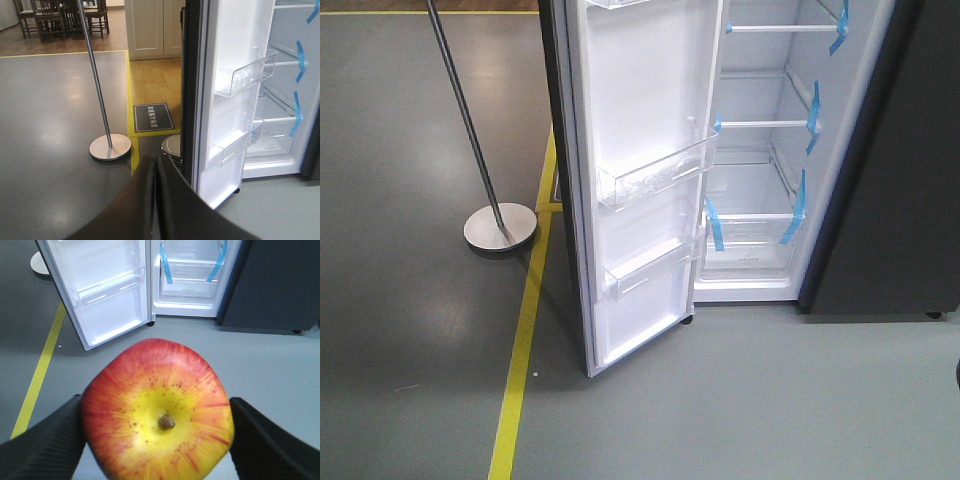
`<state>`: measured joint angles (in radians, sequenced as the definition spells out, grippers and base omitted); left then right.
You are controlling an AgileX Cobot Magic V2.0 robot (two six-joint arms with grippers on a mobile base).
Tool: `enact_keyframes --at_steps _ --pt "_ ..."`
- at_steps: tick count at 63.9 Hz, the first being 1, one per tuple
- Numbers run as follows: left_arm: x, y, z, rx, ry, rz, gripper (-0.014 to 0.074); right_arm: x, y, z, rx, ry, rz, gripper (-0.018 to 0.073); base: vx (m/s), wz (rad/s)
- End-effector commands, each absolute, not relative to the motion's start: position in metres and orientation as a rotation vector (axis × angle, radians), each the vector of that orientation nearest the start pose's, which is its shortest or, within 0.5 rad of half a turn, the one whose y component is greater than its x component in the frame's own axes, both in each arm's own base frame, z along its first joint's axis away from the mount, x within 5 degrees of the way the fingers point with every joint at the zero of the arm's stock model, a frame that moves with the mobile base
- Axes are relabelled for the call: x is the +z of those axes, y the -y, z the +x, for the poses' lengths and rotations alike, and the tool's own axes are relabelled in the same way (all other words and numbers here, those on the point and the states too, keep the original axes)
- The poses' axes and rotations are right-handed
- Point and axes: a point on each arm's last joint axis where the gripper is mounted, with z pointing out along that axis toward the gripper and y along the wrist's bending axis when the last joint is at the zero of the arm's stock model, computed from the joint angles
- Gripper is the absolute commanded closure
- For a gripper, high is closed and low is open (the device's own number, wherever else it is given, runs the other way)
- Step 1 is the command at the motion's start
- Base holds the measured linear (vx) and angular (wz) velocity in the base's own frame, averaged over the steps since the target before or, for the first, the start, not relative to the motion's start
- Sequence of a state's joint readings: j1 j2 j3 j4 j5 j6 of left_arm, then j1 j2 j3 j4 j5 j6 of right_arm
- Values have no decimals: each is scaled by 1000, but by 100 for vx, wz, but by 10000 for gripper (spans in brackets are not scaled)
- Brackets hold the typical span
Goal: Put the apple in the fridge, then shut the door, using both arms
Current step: 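Approach the refrigerator shelves with the apple held in the right gripper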
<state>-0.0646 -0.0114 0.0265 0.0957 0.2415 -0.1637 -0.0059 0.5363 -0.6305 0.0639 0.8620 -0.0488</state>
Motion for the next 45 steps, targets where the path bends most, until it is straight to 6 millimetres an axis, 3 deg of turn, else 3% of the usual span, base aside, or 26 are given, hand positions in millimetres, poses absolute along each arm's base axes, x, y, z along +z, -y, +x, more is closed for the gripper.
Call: enact_keyframes --at_steps 1,45 --pt "183 2 56 -102 -1678 -31 601 325 -4 94 42 -2143 -24 361 8 1" --pt "183 2 56 -102 -1678 -31 601 325 -4 94 42 -2143 -24 361 8 1"
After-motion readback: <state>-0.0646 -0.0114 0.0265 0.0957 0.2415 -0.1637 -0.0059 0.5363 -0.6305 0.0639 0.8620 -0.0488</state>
